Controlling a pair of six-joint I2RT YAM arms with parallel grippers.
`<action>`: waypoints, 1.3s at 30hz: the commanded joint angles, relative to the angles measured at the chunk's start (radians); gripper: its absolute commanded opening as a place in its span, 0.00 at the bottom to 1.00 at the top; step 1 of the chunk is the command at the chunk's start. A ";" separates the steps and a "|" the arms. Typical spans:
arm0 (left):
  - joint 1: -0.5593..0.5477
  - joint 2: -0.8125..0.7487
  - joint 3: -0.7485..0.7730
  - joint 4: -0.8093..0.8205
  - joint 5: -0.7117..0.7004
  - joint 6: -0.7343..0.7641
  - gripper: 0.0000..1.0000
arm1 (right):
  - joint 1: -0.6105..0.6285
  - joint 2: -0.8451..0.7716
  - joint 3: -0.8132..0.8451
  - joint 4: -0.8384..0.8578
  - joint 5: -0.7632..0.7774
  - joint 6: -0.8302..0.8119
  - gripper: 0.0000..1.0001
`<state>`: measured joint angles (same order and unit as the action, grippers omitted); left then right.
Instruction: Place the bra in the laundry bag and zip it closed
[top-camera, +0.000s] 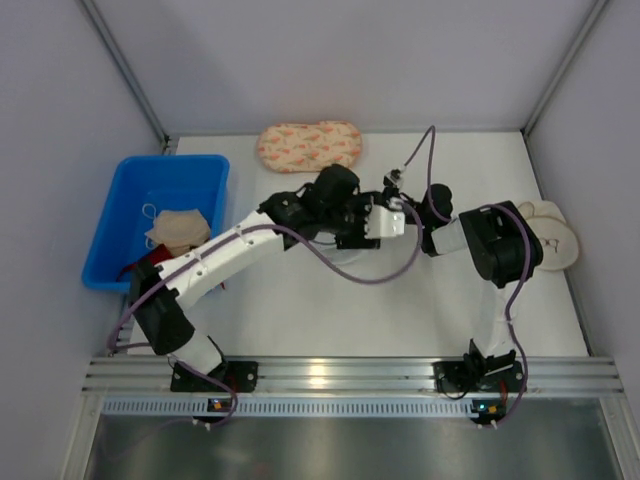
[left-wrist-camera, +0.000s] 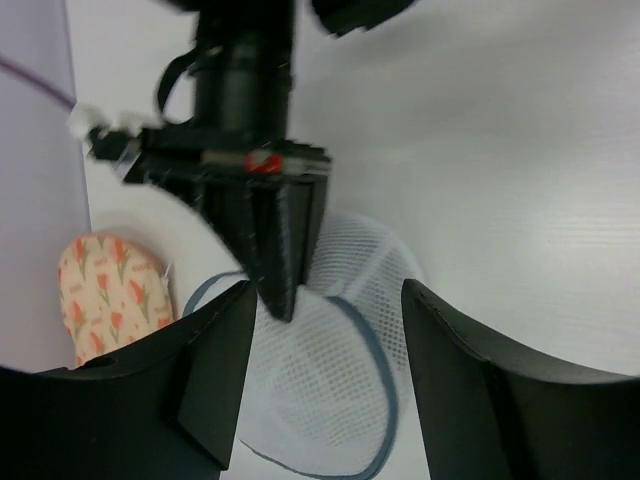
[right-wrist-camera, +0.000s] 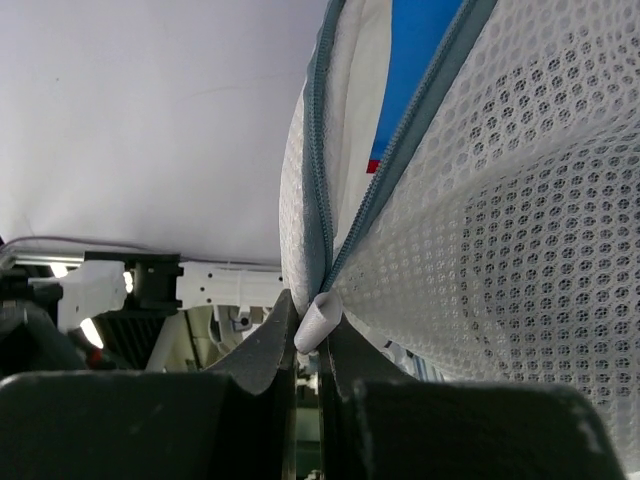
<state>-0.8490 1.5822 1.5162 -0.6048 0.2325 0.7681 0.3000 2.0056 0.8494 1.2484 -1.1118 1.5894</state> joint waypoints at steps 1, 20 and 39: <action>-0.114 0.004 -0.017 -0.124 -0.202 0.227 0.65 | 0.024 -0.050 0.002 0.046 -0.019 -0.062 0.00; -0.225 0.366 0.229 -0.288 -0.518 0.254 0.60 | 0.040 -0.034 0.002 -0.139 -0.017 -0.183 0.00; -0.219 0.473 0.260 -0.348 -0.621 0.322 0.58 | 0.047 -0.042 -0.007 -0.132 -0.022 -0.161 0.00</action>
<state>-1.0851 2.0396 1.7874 -0.9394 -0.3386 1.0397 0.3206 2.0006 0.8436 1.0538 -1.0634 1.4178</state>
